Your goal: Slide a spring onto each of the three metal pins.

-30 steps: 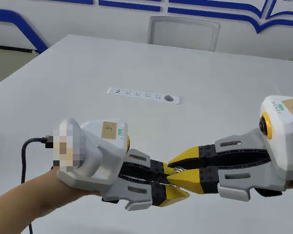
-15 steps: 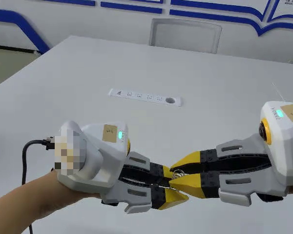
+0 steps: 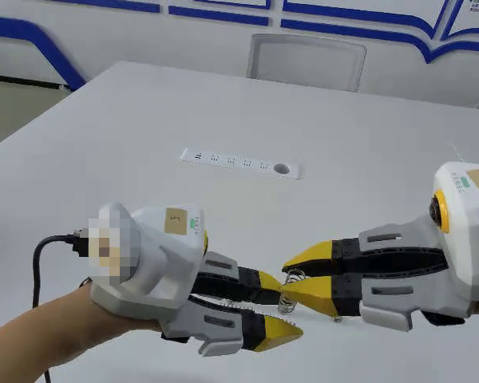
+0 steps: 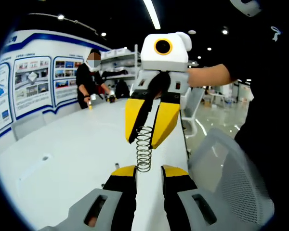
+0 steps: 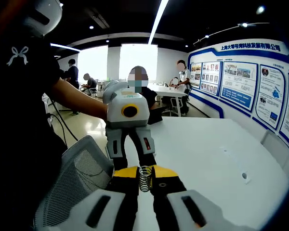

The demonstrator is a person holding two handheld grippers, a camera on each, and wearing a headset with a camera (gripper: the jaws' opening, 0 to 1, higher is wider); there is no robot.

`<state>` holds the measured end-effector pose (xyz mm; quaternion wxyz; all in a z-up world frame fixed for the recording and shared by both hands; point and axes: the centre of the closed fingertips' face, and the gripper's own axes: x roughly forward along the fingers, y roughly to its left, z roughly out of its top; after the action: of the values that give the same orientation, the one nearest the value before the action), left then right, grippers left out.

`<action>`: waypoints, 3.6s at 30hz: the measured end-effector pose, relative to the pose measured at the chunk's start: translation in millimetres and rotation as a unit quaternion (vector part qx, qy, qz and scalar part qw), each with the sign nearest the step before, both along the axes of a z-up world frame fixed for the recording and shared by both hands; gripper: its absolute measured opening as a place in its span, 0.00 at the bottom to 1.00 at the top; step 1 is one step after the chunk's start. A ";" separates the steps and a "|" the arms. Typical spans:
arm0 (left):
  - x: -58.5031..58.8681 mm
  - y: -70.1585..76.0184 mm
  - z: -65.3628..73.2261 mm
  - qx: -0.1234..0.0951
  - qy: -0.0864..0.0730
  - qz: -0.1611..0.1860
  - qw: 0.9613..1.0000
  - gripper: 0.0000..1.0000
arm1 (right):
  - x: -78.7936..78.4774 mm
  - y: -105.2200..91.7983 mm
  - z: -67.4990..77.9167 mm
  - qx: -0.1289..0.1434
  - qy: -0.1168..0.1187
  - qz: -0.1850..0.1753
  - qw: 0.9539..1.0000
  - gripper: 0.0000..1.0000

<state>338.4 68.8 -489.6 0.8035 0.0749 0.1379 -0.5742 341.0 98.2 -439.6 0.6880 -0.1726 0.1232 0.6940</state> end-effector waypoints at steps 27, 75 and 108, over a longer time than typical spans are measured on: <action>30.1 69.0 -6.1 -0.004 0.020 0.119 0.993 0.71 | 104.3 -75.6 -58.7 -0.012 0.005 -0.193 0.981 0.11; 31.6 91.6 -31.9 0.017 0.067 0.181 0.981 1.00 | 126.5 -92.1 -137.0 -0.031 0.064 -0.268 0.961 0.11; 28.5 103.5 -35.9 0.018 0.076 0.197 0.977 0.97 | 123.0 -91.8 -181.5 -0.079 0.060 -0.266 0.959 0.12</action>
<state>366.9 172.3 -525.5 0.8864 0.0168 0.2211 -0.4064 464.0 6.4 -621.1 0.8231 -0.1459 0.2601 0.4832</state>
